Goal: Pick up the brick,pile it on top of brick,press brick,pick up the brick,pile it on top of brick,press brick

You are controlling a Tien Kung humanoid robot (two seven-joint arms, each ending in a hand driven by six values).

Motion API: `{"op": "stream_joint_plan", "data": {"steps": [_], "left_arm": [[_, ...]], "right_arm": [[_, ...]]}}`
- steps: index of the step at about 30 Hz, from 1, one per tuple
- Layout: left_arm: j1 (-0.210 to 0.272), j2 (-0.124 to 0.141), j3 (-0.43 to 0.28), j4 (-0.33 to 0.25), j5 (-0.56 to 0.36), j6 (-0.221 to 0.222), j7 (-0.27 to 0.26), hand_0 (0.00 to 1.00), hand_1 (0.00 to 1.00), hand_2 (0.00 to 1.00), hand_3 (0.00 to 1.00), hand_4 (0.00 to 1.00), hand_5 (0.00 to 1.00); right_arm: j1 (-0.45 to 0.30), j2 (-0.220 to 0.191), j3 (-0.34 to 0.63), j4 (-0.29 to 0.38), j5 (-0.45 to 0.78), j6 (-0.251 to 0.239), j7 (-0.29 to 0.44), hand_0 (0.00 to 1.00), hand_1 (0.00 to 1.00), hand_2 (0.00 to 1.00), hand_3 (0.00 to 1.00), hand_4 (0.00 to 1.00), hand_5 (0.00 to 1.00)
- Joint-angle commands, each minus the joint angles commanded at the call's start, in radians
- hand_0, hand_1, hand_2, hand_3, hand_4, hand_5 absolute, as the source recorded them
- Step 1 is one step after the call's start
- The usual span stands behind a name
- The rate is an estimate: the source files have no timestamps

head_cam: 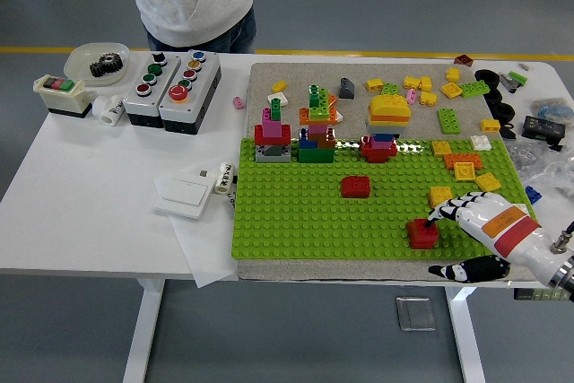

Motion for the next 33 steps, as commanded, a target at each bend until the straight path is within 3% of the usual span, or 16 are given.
{"op": "stream_joint_plan", "data": {"steps": [33], "left_arm": [[0.007, -0.002, -0.013, -0.001, 0.027, 0.0, 0.011, 0.833, 0.907, 0.928, 0.826, 0.815, 0.802]], "right_arm": [[-0.035, 0.024, 0.01, -0.022, -0.012, 0.004, -0.008, 0.604, 0.613, 0.684, 0.611, 0.919, 0.484]]}}
